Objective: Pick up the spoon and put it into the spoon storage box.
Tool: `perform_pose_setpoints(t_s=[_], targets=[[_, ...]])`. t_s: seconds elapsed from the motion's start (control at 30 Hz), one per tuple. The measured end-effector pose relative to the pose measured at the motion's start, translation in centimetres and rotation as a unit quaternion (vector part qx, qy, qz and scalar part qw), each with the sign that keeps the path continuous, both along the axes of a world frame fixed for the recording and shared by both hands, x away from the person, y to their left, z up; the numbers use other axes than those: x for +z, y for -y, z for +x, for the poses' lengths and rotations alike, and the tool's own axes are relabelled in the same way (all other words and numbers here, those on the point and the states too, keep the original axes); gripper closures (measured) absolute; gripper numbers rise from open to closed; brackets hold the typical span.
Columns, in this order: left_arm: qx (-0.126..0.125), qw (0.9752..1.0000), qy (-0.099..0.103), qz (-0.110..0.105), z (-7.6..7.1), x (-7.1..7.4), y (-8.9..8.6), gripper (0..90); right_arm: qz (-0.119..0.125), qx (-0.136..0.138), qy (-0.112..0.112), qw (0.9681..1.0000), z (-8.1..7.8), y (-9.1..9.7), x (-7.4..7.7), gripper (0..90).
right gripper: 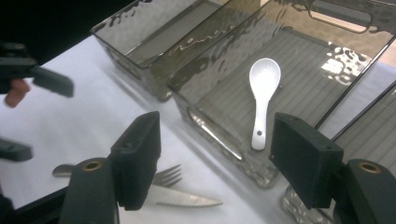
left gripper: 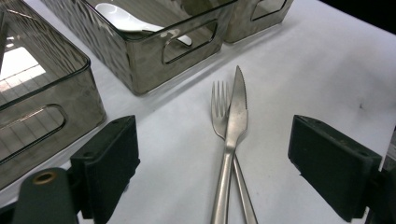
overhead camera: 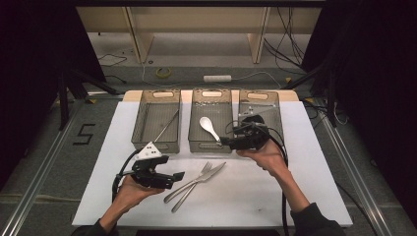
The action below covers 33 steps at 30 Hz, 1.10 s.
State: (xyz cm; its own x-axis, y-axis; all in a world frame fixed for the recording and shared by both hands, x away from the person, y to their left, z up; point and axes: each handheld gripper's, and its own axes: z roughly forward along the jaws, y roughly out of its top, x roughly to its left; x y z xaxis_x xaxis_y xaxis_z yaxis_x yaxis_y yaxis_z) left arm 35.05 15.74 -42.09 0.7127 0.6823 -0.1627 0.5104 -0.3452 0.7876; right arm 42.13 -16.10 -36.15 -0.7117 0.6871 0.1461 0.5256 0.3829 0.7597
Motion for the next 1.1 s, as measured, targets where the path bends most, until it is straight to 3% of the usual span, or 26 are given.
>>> perform_pose_setpoints(t_s=[0.23, 0.43, 0.63, 1.1], targets=[[-0.009, 0.9992, -0.021, 0.031, 0.5, 0.0, 0.5, 16.2, 0.019, 0.008, 0.012, 0.9997, -2.4, 1.2, -0.8, 33.1], [-0.02, 0.9971, -0.037, 0.064, 0.8, -0.1, 1.3, 17.6, 0.029, 0.013, 0.013, 0.9994, -4.1, 1.9, -1.8, 32.9], [-0.031, 0.9932, -0.054, 0.098, 1.2, -0.4, 1.9, 20.3, 0.044, 0.009, 0.018, 0.9988, -5.4, 2.7, -3.0, 32.2], [-0.048, 0.9856, -0.083, 0.139, 1.9, -0.8, 2.7, 23.9, 0.072, -0.012, 0.033, 0.9968, -7.5, 4.5, -4.7, 29.0]])
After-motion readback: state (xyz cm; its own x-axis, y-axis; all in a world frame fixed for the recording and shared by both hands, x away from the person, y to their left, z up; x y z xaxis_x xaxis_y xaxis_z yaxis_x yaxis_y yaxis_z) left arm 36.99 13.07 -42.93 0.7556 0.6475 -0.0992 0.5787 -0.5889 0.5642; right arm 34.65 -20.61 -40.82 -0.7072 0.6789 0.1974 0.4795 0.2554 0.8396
